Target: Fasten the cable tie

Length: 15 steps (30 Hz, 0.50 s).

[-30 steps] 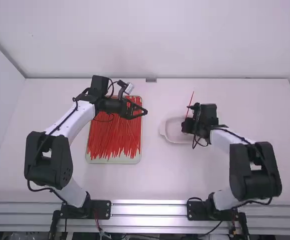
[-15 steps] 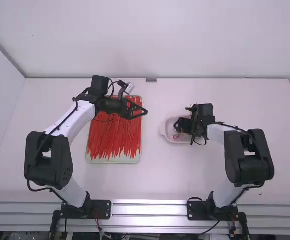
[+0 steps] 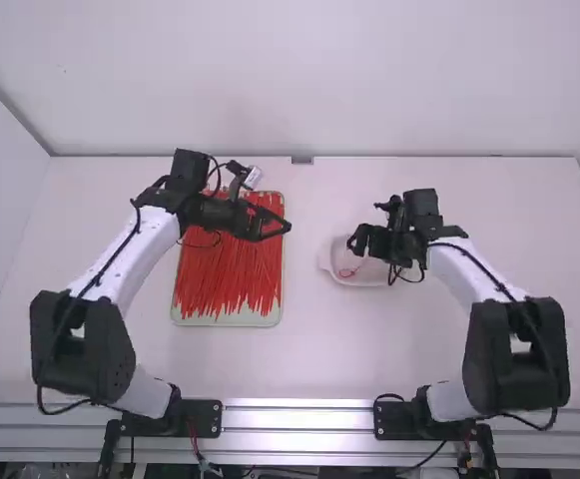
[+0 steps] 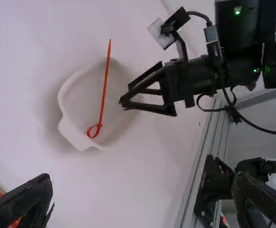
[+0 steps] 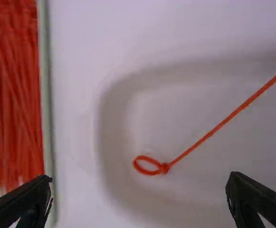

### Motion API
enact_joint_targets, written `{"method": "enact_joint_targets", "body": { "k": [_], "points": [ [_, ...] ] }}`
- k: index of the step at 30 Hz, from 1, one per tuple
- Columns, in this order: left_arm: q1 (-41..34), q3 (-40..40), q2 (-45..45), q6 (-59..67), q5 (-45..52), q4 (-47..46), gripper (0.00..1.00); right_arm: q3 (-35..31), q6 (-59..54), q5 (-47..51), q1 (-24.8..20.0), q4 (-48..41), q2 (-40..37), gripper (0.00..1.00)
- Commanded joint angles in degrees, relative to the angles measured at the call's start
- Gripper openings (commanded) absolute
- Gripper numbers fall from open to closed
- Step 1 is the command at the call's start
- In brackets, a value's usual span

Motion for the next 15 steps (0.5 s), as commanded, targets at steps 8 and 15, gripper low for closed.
{"method": "enact_joint_targets", "body": {
  "k": [8,15],
  "points": [
    [0.2,1.3,-9.4,-2.1,-2.9,-3.4,0.99,1.2,0.3,-0.3,-0.2,-10.0,-13.5,0.98],
    [1.7,-0.2,-11.6,-4.2,-4.2,-1.7,0.96,-0.3,-1.5,1.3,-1.7,-11.7,-20.1,0.96]
  ]
}}
